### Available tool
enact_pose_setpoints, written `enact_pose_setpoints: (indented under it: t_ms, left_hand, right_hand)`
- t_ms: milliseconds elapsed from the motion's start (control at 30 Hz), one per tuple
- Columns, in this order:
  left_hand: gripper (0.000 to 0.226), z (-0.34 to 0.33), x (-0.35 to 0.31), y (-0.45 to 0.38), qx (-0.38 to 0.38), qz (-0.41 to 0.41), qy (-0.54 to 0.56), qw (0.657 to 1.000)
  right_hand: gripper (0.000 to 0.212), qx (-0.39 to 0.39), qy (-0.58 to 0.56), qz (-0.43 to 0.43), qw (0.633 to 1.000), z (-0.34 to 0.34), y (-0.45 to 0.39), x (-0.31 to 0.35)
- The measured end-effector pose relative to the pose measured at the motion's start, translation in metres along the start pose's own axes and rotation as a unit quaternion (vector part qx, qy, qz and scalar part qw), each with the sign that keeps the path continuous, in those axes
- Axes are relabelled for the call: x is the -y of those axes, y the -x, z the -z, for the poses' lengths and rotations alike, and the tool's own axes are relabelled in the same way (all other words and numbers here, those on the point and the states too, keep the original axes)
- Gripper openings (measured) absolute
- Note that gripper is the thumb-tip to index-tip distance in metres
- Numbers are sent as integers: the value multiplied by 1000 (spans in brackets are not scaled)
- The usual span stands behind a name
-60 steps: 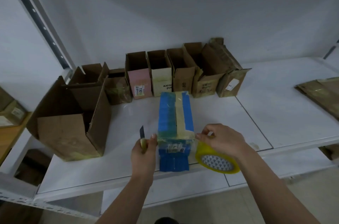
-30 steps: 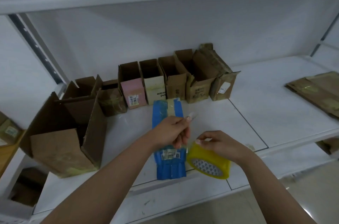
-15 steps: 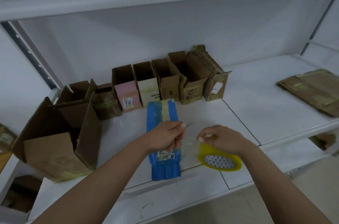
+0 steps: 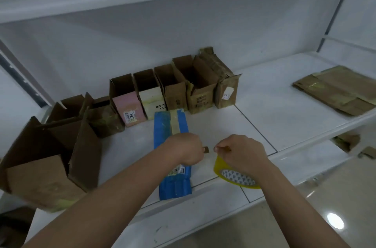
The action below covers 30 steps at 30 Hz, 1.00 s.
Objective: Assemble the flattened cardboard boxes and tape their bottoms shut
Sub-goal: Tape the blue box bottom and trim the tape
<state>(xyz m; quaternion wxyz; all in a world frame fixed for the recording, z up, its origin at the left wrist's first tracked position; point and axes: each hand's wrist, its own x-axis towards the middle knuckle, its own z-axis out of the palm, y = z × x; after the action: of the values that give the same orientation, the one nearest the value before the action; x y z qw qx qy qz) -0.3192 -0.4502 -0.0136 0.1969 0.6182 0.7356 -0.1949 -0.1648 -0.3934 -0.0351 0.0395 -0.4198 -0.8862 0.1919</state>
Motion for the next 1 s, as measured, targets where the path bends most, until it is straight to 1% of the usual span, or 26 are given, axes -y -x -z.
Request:
enact_pose_setpoints:
  t_ms: [33,67,100,133,167,200,233,267,300,333,367,467,533,567,600,667,733,800,833,900,933,967,1000]
  left_hand:
    - [30,0,-1,0,-5,7,2,1000]
    - [30,0,0,0,-11,8,27,1000]
    - [30,2,2,3,-14,-7,53,998]
    - [32,3,8,4,-17,-30,115,993]
    - [35,3,14,9,-13,-48,207,977]
    - [39,3,20,15,-5,-56,315,948]
    - [42,4,25,19,-6,-59,395,917]
    - [42,2,30,20,-14,-58,444,894]
    - [40,0,31,22,-31,-51,472,879]
    - [38,-2,30,21,-56,-40,480,875]
    - [35,-3,27,21,-86,-28,462,882]
    - [26,-9,16,13,-172,12,312,934]
    - [14,-16,7,8,-217,72,221,948]
    - [7,-17,2,7,-226,100,189,950]
    - [5,-18,-4,7,-226,120,159,954]
    - [17,-18,-11,3,-207,139,102,963]
    - [22,-16,-15,3,-193,139,69,969]
    - [24,-12,-14,4,-174,127,64,974]
    - [26,-10,-12,5,-162,114,83,977]
    - [28,-2,-5,5,-148,92,172,970]
    - [31,3,-1,5,-163,94,216,958]
    - [36,8,4,4,-197,111,240,944]
    - [44,12,9,1,-244,139,238,930]
  right_hand:
    - [27,-3,-1,-8,1000,-1,2,-1]
    - [28,-5,-8,-18,1000,-1,3,-4]
    - [28,-6,-20,-31,999,-1,4,-8]
    - [27,-8,-34,-45,998,-1,5,-13]
    - [26,-7,-49,-60,997,0,5,-18]
    - [25,-7,-64,-75,995,0,5,-24]
    - [23,-7,-79,-88,993,0,5,-30]
    - [22,-7,-94,-98,991,0,5,-35]
    - [21,-7,-106,-106,989,-1,5,-40]
    - [20,-7,-117,-114,987,-1,4,-43]
    - [19,-6,-125,-119,985,-2,4,-45]
    - [18,-3,-139,-119,983,-4,1,-48]
    - [18,-4,-146,-116,982,-6,-1,-47]
    - [18,-5,-149,-115,982,-6,-3,-46]
    - [19,-7,-152,-112,982,-7,-4,-45]
    - [17,-10,-154,-109,982,-8,-6,-43]
    - [18,-14,-150,-109,983,-8,-6,-40]
    - [20,-15,-145,-109,983,-7,-6,-38]
    - [21,-15,-146,-109,983,-7,-5,-37]
    - [21,-18,-154,-108,982,-6,-5,-38]
    - [21,-22,-160,-109,981,-6,-5,-39]
    - [20,-27,-166,-109,980,-6,-5,-40]
    - [20,-32,-170,-110,979,-5,-4,-40]
